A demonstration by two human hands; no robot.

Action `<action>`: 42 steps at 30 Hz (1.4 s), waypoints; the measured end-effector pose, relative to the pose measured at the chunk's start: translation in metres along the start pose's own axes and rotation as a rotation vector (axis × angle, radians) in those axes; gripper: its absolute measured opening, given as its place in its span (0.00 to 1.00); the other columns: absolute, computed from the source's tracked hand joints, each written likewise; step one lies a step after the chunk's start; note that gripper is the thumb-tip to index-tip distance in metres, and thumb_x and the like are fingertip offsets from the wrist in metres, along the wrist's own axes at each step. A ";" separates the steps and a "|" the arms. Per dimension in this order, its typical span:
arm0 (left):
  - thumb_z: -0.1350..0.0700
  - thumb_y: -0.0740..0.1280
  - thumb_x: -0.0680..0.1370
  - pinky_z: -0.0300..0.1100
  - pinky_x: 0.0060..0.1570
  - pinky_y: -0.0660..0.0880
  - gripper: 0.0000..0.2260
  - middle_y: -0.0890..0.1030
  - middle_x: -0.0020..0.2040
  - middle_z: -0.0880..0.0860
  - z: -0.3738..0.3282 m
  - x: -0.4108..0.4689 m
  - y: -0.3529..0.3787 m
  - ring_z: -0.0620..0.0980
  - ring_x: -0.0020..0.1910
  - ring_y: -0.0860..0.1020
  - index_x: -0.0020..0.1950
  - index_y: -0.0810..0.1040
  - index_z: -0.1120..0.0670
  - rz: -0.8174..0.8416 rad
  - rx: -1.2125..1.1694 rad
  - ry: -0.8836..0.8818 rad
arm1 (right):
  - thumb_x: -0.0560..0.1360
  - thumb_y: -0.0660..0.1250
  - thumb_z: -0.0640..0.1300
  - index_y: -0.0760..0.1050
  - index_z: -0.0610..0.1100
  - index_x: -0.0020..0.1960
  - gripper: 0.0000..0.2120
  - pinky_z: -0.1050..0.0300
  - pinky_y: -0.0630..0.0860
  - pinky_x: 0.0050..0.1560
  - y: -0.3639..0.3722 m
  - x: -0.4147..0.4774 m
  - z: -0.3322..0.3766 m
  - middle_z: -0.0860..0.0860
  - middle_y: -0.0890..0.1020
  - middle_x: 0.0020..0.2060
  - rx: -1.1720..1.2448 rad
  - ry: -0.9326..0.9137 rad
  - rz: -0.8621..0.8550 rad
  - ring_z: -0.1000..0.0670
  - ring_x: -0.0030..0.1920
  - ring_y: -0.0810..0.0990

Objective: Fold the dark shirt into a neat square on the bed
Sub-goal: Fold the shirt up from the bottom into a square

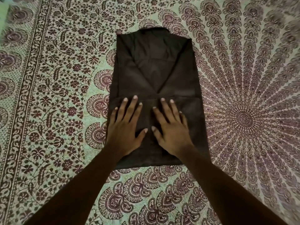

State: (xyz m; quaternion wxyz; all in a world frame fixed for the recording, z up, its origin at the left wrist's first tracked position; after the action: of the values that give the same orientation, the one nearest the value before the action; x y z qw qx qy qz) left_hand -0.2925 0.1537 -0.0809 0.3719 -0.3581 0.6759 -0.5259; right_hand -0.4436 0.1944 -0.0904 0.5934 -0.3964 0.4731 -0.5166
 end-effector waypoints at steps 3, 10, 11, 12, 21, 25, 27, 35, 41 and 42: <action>0.29 0.57 0.78 0.63 0.80 0.53 0.40 0.46 0.86 0.50 0.008 0.000 0.022 0.59 0.85 0.47 0.85 0.51 0.44 0.036 0.041 -0.045 | 0.79 0.52 0.74 0.51 0.66 0.82 0.34 0.33 0.52 0.79 0.018 -0.006 -0.009 0.51 0.46 0.85 -0.091 -0.018 0.035 0.44 0.84 0.45; 0.26 0.58 0.75 0.65 0.79 0.53 0.44 0.44 0.86 0.50 0.011 -0.002 0.018 0.62 0.85 0.45 0.85 0.52 0.45 0.064 0.016 -0.045 | 0.74 0.50 0.79 0.47 0.66 0.82 0.40 0.31 0.55 0.78 -0.003 -0.039 -0.111 0.49 0.48 0.85 -0.097 0.316 -0.010 0.40 0.84 0.49; 0.27 0.59 0.76 0.65 0.79 0.53 0.43 0.43 0.86 0.51 0.010 -0.007 0.012 0.61 0.85 0.45 0.85 0.53 0.47 0.047 -0.005 -0.047 | 0.74 0.50 0.79 0.45 0.66 0.82 0.41 0.29 0.52 0.78 -0.006 -0.046 -0.123 0.47 0.46 0.85 -0.066 0.377 0.001 0.38 0.84 0.47; 0.28 0.61 0.76 0.65 0.79 0.53 0.44 0.43 0.86 0.52 0.010 -0.015 0.006 0.61 0.85 0.44 0.85 0.54 0.48 0.021 -0.020 -0.050 | 0.74 0.50 0.79 0.43 0.66 0.82 0.42 0.28 0.49 0.79 -0.009 -0.052 -0.129 0.44 0.44 0.84 -0.049 0.410 0.004 0.36 0.83 0.43; 0.26 0.56 0.77 0.63 0.80 0.52 0.43 0.43 0.86 0.53 0.012 -0.066 0.040 0.60 0.85 0.44 0.86 0.48 0.47 0.102 0.052 -0.021 | 0.80 0.57 0.71 0.55 0.63 0.82 0.34 0.32 0.57 0.77 0.021 -0.100 -0.054 0.49 0.51 0.85 -0.145 -0.183 0.054 0.43 0.84 0.49; 0.29 0.61 0.77 0.64 0.77 0.57 0.42 0.51 0.86 0.54 0.017 -0.073 0.033 0.62 0.83 0.53 0.85 0.55 0.48 0.091 -0.038 -0.019 | 0.79 0.56 0.72 0.54 0.60 0.83 0.37 0.33 0.54 0.79 0.014 -0.109 -0.081 0.48 0.46 0.85 -0.092 -0.041 0.081 0.43 0.84 0.46; 0.31 0.66 0.74 0.64 0.68 0.64 0.41 0.61 0.81 0.58 0.020 -0.091 0.029 0.65 0.75 0.64 0.82 0.63 0.49 0.087 -0.059 0.036 | 0.77 0.59 0.72 0.56 0.54 0.84 0.41 0.32 0.53 0.80 0.012 -0.120 -0.083 0.43 0.47 0.84 -0.092 -0.095 0.107 0.40 0.84 0.47; 0.50 0.63 0.74 0.57 0.60 0.68 0.21 0.77 0.68 0.59 0.031 -0.134 0.030 0.63 0.67 0.74 0.64 0.78 0.56 0.001 -0.066 0.201 | 0.76 0.62 0.54 0.80 0.43 0.66 0.23 0.38 0.62 0.69 0.003 -0.143 -0.092 0.44 0.75 0.74 -0.139 -0.217 -0.037 0.42 0.72 0.75; 0.55 0.63 0.80 0.48 0.52 0.73 0.13 0.82 0.51 0.57 0.042 -0.099 -0.024 0.50 0.48 0.77 0.58 0.81 0.61 -0.198 -0.368 0.022 | 0.78 0.61 0.41 0.74 0.39 0.62 0.13 0.50 0.74 0.51 -0.058 -0.116 -0.087 0.43 0.80 0.53 0.208 -0.105 -0.330 0.45 0.52 0.78; 0.55 0.64 0.82 0.43 0.51 0.73 0.12 0.80 0.51 0.54 0.046 -0.088 -0.038 0.48 0.47 0.76 0.60 0.80 0.61 -0.212 -0.434 -0.036 | 0.79 0.61 0.39 0.73 0.38 0.62 0.12 0.54 0.74 0.47 -0.071 -0.106 -0.089 0.43 0.78 0.52 0.247 -0.073 -0.377 0.47 0.50 0.76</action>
State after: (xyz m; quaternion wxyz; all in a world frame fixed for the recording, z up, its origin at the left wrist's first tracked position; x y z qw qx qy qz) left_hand -0.2077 0.2029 -0.0410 0.2409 -0.5079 0.7251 -0.3978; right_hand -0.5490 0.2900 -0.0275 0.5470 -0.4205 0.3022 -0.6578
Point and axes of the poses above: each hand's wrist, its own x-axis towards the middle knuckle, its own y-axis out of the palm, z = x × y, the point moved 10 cm from there along x, towards the middle knuckle
